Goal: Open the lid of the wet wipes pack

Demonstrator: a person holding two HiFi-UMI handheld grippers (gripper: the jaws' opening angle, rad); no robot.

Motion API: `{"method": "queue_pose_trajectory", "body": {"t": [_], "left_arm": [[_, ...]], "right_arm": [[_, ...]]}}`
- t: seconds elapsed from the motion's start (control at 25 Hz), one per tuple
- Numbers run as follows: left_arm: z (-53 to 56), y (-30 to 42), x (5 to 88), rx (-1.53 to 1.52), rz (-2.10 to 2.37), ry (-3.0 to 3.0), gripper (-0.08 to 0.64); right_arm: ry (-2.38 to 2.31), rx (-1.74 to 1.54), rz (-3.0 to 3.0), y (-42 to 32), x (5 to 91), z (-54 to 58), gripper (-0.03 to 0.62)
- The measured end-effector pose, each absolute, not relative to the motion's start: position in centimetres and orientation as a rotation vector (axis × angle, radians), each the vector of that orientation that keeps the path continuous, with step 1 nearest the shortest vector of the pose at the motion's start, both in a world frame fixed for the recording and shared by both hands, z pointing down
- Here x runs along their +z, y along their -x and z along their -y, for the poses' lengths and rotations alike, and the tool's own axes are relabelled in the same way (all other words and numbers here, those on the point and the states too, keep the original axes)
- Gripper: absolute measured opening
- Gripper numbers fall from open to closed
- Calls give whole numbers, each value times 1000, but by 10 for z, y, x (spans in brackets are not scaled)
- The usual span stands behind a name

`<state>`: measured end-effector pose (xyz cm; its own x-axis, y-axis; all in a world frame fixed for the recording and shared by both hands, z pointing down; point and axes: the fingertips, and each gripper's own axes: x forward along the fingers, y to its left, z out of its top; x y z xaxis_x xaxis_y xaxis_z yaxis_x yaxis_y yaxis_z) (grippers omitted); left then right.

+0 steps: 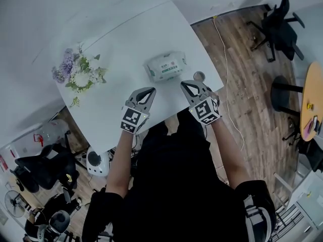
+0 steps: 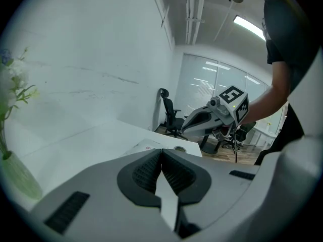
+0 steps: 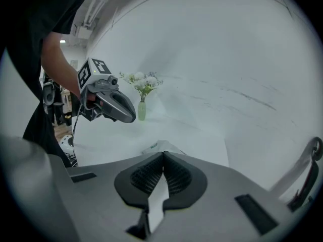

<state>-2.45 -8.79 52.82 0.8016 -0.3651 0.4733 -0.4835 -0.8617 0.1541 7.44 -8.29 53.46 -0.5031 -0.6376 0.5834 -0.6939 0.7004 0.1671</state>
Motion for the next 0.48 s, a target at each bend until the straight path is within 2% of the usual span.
{"method": "queue_pose_trajectory", "body": {"t": [0.48], "left_arm": [[110, 14, 557, 636, 693, -2665, 23]], "right_arm": [[-953, 140, 2308, -66, 555, 109, 17]]}}
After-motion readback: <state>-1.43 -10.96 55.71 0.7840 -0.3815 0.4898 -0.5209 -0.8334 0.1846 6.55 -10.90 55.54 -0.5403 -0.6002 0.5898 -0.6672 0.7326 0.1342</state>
